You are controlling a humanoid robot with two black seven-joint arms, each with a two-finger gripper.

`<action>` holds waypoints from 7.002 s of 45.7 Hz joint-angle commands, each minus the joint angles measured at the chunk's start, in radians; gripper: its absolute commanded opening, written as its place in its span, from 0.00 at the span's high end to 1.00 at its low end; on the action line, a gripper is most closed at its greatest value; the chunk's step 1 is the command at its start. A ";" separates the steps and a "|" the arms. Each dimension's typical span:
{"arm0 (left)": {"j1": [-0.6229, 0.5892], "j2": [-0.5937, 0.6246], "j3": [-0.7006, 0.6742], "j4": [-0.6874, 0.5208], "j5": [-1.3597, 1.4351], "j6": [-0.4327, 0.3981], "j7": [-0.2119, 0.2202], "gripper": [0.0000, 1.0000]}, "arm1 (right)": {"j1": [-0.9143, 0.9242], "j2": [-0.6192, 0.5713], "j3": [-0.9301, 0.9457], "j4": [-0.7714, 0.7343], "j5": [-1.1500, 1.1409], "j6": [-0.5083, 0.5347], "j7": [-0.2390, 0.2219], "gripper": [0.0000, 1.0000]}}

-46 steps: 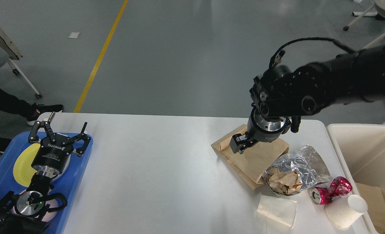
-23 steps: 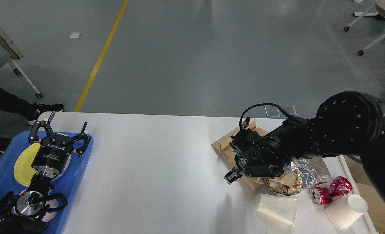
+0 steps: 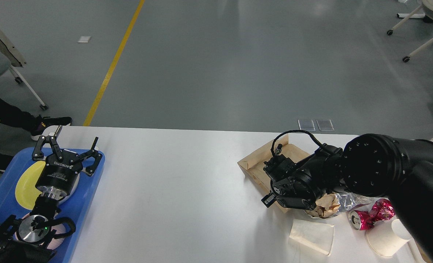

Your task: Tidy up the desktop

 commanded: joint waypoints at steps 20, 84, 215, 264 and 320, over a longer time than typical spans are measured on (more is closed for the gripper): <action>0.000 0.000 0.000 0.000 0.000 0.000 0.000 0.03 | -0.013 0.004 0.013 0.005 0.027 -0.006 0.000 1.00; 0.000 0.000 0.000 0.000 0.000 0.000 0.000 0.03 | 1.203 -0.325 -0.102 0.413 0.895 0.663 0.012 0.00; 0.000 0.000 0.000 0.000 0.000 0.000 0.000 0.03 | -0.142 -0.323 0.361 -0.220 0.899 -0.066 -0.022 1.00; 0.000 0.000 0.000 0.000 0.000 0.000 0.000 0.03 | 0.586 -0.421 0.085 0.295 0.903 0.324 -0.062 1.00; 0.000 0.000 0.000 0.000 0.000 0.000 0.000 0.03 | 1.179 -0.492 -0.132 0.616 0.915 0.500 -0.049 1.00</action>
